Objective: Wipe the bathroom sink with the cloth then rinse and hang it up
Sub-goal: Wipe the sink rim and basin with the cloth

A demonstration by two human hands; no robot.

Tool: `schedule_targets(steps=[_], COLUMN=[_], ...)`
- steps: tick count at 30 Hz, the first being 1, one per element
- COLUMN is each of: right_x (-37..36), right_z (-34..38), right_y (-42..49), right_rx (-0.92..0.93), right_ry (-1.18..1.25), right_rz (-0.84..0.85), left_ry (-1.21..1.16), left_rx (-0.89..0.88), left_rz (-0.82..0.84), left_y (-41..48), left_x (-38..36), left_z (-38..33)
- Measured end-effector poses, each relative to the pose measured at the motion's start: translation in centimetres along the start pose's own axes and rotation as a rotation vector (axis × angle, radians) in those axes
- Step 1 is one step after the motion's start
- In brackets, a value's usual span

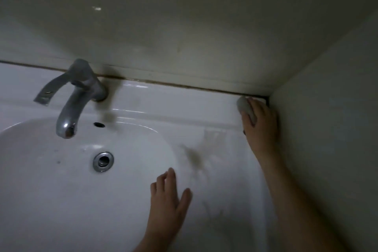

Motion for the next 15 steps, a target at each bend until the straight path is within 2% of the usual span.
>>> schedule_targets(steps=[3, 6, 13, 15], right_x=[-0.3, 0.0, 6.3, 7.0], right_z=[-0.6, -0.5, 1.3, 1.4], right_y=[0.4, -2.5, -26.7, -30.3], right_rx=[-0.039, -0.109, -0.277, -0.337], right_ry=[-0.087, -0.072, -0.036, -0.039], right_rz=[0.003, -0.009, 0.01, 0.019], left_ry=[-0.015, -0.057, -0.095, -0.104], left_rx=[0.019, 0.051, 0.063, 0.062], left_rz=[0.008, 0.04, 0.075, 0.069], left_y=[0.0, -0.2, -0.4, -0.5], left_x=[-0.1, 0.3, 1.1, 1.2], left_z=[0.1, -0.3, -1.3, -1.5])
Point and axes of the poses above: each hand's wrist, its own y-axis towards the middle knuckle, its own x-axis out of the back of the hand, z = x × y, the point moved 4 cm from there along y, towards the middle knuckle, and after that the axes turned 2 degrees about -y, right-handed, at the moved point
